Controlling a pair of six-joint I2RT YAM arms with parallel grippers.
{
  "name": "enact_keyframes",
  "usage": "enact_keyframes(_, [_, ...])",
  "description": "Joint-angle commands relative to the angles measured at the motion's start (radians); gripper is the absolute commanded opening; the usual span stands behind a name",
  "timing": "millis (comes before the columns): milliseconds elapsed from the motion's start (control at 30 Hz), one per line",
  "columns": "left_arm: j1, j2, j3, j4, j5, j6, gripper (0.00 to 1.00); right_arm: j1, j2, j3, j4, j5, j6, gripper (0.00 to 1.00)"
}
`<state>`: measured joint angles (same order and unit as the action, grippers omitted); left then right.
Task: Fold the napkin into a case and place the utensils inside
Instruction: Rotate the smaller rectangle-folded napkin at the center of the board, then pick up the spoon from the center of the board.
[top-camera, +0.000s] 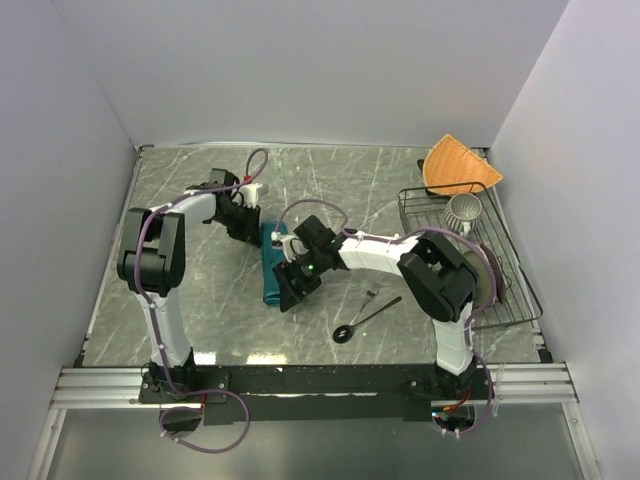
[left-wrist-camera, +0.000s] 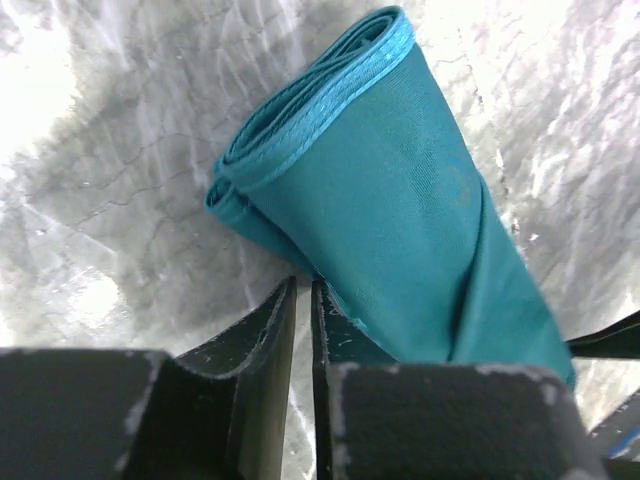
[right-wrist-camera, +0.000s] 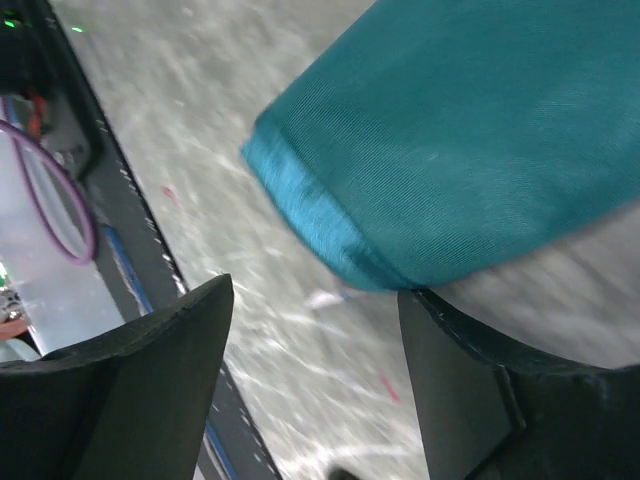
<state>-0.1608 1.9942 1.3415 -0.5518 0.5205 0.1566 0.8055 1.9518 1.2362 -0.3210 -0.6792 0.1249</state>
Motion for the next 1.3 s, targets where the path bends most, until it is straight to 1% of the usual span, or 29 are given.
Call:
enact_keyframes(0, [0.001,-0.011,-0.019,0.007,0.082,-0.038,0.19,0.003,-0.007,-0.007,0.106,-0.005,0.087,0.77])
enact_keyframes(100, [0.010,-0.046,-0.036,0.006,0.139,-0.049,0.29,0.000,-0.060,-0.018,0.103,-0.005,0.062,0.82])
enact_keyframes(133, [0.015,-0.057,-0.038,0.007,0.145,-0.051,0.33,-0.005,-0.098,-0.018,0.079,0.006,0.035,0.84])
enact_keyframes(167, [0.020,-0.081,-0.038,0.006,0.148,-0.052,0.34,-0.009,-0.117,-0.006,0.056,0.009,0.018,0.85])
enact_keyframes(200, [0.026,-0.095,-0.035,0.003,0.147,-0.057,0.35,-0.018,-0.137,0.005,0.025,0.012,-0.002,0.86])
enact_keyframes(233, [0.046,-0.116,-0.036,0.009,0.150,-0.058,0.38,-0.046,-0.183,0.015,-0.045,0.018,-0.055,0.88])
enact_keyframes(300, [0.076,-0.193,-0.041,0.021,0.157,-0.069,0.41,-0.078,-0.241,0.032,-0.117,0.032,-0.115,0.90])
enact_keyframes(333, [0.110,-0.222,-0.042,0.029,0.161,-0.071,0.45,-0.113,-0.299,0.034,-0.198,0.041,-0.221,0.91])
enact_keyframes(400, [0.133,-0.311,-0.041,0.021,0.170,-0.040,0.50,-0.149,-0.356,0.037,-0.286,0.084,-0.318,0.94])
enact_keyframes(433, [0.144,-0.345,-0.041,0.015,0.167,-0.023,0.54,-0.167,-0.413,0.036,-0.373,0.092,-0.432,0.95])
enact_keyframes(500, [0.144,-0.446,-0.047,-0.005,0.164,0.023,0.57,-0.207,-0.477,-0.003,-0.433,0.145,-0.552,0.97])
enact_keyframes(533, [0.144,-0.480,-0.051,-0.010,0.177,0.032,0.59,-0.215,-0.543,-0.024,-0.479,0.170,-0.690,0.98])
enact_keyframes(567, [0.144,-0.538,-0.057,-0.011,0.184,0.035,0.60,-0.222,-0.577,-0.081,-0.486,0.193,-0.750,0.98])
enact_keyframes(600, [0.144,-0.564,-0.073,-0.010,0.190,0.032,0.61,-0.223,-0.609,-0.114,-0.483,0.260,-0.798,0.98])
enact_keyframes(633, [0.144,-0.586,-0.077,-0.014,0.203,0.024,0.61,-0.223,-0.652,-0.141,-0.495,0.279,-0.888,0.98])
enact_keyframes(667, [0.144,-0.621,-0.079,-0.022,0.211,0.023,0.61,-0.224,-0.668,-0.173,-0.516,0.293,-0.933,0.98])
enact_keyframes(733, [0.144,-0.643,-0.084,-0.063,0.225,0.026,0.61,-0.223,-0.709,-0.208,-0.556,0.296,-1.034,0.94])
enact_keyframes(767, [0.144,-0.661,-0.087,-0.075,0.236,0.031,0.61,-0.223,-0.732,-0.263,-0.549,0.293,-1.059,0.93])
enact_keyframes(833, [0.144,-0.679,-0.103,-0.108,0.237,0.049,0.61,-0.221,-0.798,-0.338,-0.483,0.296,-1.114,0.84])
enact_keyframes(867, [0.144,-0.696,-0.111,-0.112,0.233,0.052,0.61,-0.213,-0.812,-0.410,-0.452,0.305,-1.123,0.81])
enact_keyframes(900, [0.144,-0.704,-0.125,-0.115,0.228,0.052,0.61,-0.207,-0.821,-0.444,-0.420,0.316,-1.131,0.75])
enact_keyframes(967, [0.144,-0.721,-0.134,-0.126,0.230,0.054,0.61,-0.192,-0.811,-0.525,-0.336,0.354,-1.159,0.71])
enact_keyframes(1033, [0.142,-0.733,-0.154,-0.128,0.239,0.049,0.61,-0.190,-0.779,-0.573,-0.246,0.386,-1.171,0.70])
enact_keyframes(1133, [0.142,-0.742,-0.177,-0.129,0.236,0.041,0.61,-0.190,-0.725,-0.610,-0.178,0.398,-1.165,0.70])
enact_keyframes(1267, [0.142,-0.746,-0.186,-0.143,0.230,0.052,0.61,-0.177,-0.673,-0.606,-0.138,0.382,-1.162,0.70])
